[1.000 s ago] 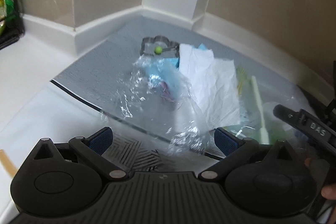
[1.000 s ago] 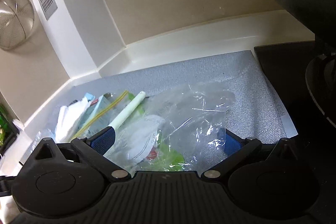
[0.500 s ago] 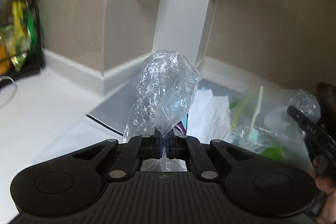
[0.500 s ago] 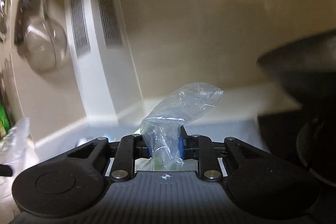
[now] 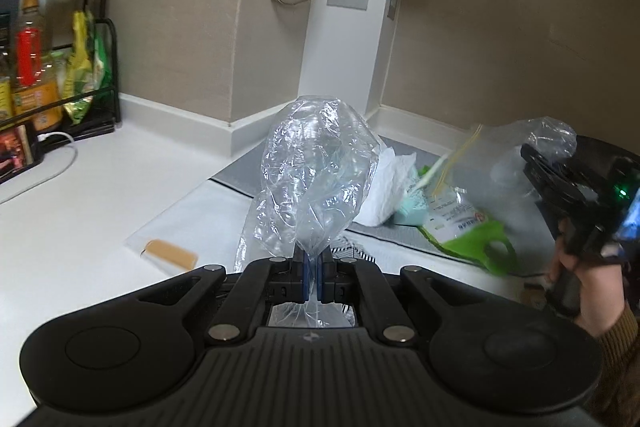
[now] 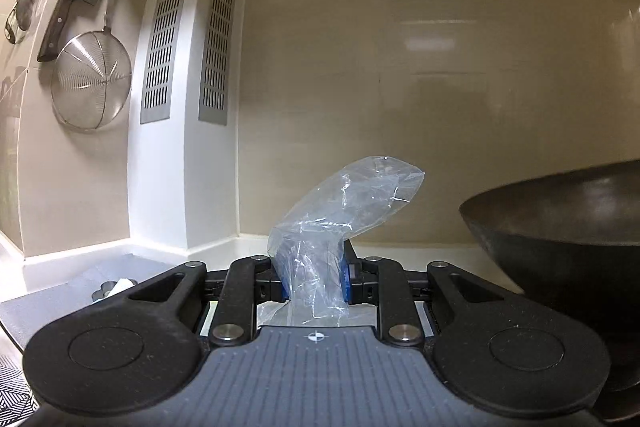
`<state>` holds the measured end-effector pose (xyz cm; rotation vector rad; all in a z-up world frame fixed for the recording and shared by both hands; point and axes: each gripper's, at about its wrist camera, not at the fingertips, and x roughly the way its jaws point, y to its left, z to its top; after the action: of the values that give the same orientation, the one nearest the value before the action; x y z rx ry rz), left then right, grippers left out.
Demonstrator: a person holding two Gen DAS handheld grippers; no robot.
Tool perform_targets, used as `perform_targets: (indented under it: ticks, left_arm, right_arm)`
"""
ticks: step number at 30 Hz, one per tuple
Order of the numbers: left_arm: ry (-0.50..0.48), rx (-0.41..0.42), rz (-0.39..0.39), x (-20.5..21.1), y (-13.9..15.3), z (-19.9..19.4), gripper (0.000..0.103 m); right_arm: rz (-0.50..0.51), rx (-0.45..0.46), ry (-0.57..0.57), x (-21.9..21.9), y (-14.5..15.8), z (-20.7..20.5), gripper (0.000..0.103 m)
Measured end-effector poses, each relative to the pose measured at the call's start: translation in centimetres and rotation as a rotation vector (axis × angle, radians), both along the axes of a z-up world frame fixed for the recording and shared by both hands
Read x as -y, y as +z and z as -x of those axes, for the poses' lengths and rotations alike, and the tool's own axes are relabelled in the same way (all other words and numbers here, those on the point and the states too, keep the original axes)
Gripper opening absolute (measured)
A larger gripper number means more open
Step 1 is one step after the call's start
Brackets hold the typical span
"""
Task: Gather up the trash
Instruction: 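Lift the clear plastic bags with both grippers away from the mat, then carry both clear bags down toward the blue bin in the cabinet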
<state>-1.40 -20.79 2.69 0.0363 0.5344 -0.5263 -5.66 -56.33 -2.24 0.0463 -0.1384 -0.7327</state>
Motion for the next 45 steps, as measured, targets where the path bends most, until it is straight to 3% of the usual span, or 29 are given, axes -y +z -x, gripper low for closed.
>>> perform_targets:
  ticks: [8, 12, 22, 33, 38, 45]
  left_arm:
    - [0.06, -0.008, 0.024, -4.3, -0.1, 4.9, 0.003]
    - [0.078, 0.001, 0.003, -6.9, -0.4, 7.0, 0.003]
    - [0.126, -0.058, 0.009, -12.6, -3.4, 10.0, 0.003]
    - [0.124, -0.123, -0.076, -15.0, -7.4, 12.8, 0.003]
    - [0.127, -0.16, -0.084, -15.1, -8.8, 13.9, 0.003]
    - [0.098, -0.154, -0.093, -14.6, -8.8, 15.4, 0.003]
  right_arm:
    - [0.033, 0.117, 0.033, -0.4, -0.2, 1.7, 0.024]
    - [0.022, 0.089, 0.029, -1.3, 0.6, 2.5, 0.024]
    - [0.165, 0.058, 0.087, -7.3, 3.2, 11.3, 0.024]
    - [0.181, -0.015, 0.187, -13.7, 1.4, 21.2, 0.024]
    - [0.161, -0.039, 0.265, -16.3, 0.5, 23.2, 0.024]
    - [0.242, -0.048, 0.379, -20.0, 0.2, 24.8, 0.024]
